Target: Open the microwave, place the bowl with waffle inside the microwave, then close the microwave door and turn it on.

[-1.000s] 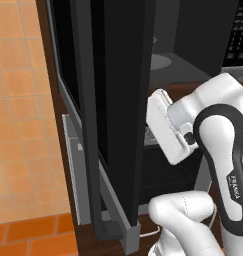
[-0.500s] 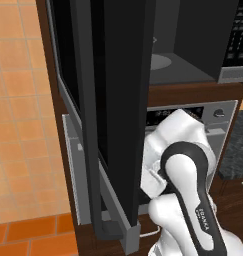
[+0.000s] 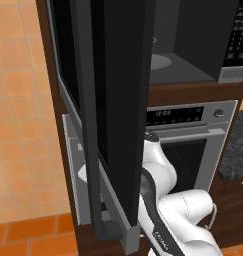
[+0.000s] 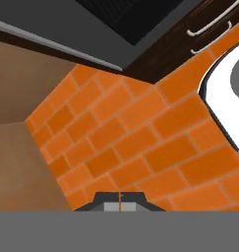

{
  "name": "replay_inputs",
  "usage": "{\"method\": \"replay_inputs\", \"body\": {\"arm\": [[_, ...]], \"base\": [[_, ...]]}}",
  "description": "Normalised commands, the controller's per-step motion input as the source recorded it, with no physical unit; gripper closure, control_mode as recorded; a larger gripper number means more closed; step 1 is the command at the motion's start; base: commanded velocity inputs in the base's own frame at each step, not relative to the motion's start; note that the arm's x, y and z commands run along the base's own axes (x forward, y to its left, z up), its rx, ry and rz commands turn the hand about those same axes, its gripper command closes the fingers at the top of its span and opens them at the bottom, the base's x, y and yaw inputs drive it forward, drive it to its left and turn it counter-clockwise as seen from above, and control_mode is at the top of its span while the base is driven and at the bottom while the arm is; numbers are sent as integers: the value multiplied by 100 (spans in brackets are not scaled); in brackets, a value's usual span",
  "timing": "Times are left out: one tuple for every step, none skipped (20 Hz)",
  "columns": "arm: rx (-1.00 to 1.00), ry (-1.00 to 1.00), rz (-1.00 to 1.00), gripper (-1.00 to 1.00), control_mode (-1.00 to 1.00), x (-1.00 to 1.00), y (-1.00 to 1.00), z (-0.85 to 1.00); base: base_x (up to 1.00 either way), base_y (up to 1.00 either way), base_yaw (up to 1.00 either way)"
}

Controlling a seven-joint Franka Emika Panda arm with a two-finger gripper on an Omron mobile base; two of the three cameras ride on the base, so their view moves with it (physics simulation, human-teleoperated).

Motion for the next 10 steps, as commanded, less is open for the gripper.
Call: {"method": "replay_inputs", "body": {"arm": [[-1,0,0,100,-100,14,0,-81],[0,0,0,100,-100,21,0,-90],[-5,0,0,100,-100,19,18,-100],[-5,-2,0,100,-100,16,19,-100],[-4,0,0,100,-100,21,21,-100],[-5,-1,0,100,-100,18,19,-100],[-7,-1,0,100,-100,18,23,-100],[-7,-3,0,100,-100,10,26,-100],[-9,-13,0,100,-100,0,26,-96],[-10,-17,0,100,-100,0,31,-87]], "base": [[0,0,0],[0,0,0],[0,0,0],[0,0,0],[0,0,0],[0,0,0],[0,0,0],[0,0,0],[0,0,0],[0,0,0]]}}
